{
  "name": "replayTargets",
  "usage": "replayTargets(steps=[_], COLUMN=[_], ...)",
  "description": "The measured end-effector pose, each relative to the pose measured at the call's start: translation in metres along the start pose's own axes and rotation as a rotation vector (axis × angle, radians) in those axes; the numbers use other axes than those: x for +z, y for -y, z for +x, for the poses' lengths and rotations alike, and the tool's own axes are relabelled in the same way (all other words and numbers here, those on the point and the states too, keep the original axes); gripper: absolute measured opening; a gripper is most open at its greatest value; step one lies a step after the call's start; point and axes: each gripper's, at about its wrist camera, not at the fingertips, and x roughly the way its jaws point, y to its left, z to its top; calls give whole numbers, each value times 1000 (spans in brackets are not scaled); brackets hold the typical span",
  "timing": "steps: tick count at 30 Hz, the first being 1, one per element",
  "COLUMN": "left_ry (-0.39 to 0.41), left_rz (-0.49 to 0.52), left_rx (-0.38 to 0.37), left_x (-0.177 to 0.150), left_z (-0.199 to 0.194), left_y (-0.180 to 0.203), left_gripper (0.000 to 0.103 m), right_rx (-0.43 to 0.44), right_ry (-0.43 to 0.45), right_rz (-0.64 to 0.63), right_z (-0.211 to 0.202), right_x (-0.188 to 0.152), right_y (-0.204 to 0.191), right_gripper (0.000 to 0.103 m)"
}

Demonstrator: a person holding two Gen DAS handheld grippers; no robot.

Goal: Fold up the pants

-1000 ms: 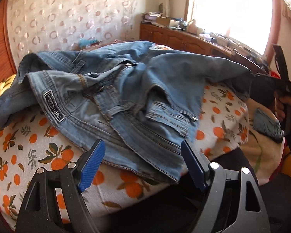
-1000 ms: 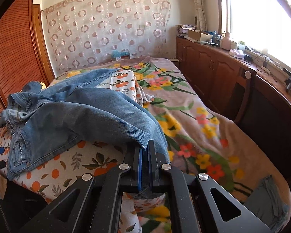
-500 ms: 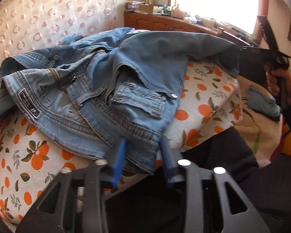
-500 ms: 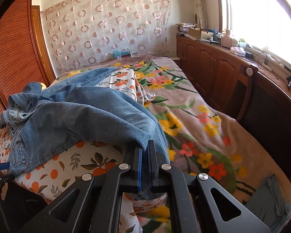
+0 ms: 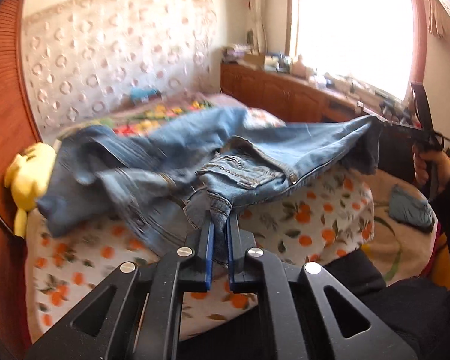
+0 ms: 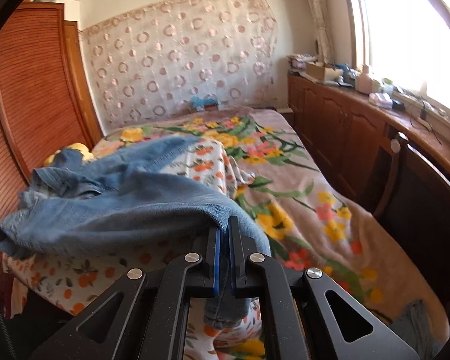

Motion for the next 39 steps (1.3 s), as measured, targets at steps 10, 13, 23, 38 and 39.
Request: replayTargets(steps=[10, 13, 23, 38, 39], left_ry=[80, 37, 4, 42, 33], left_rz=[-32, -51, -32, -50, -54], left_rx=[95, 109, 65, 87, 90], left_x=[6, -8, -19, -8, -8], left_z=[-55, -51, -45, -51, -47], left_y=[-36, -45, -39, -45, -46], left_gripper=[8, 8, 11, 54, 54], right_rx=[128, 173, 210, 102, 106], right_ry=[-4, -85, -195, -106, -103], right_rz=[-130, -150, -145, -155, -156], right_z=[-53, -45, -38, -39, -35], right_x=[1, -16, -22, -20, -19], right_y=[-41, -47, -33, -54, -56], right_gripper=[4, 4, 10, 32, 35])
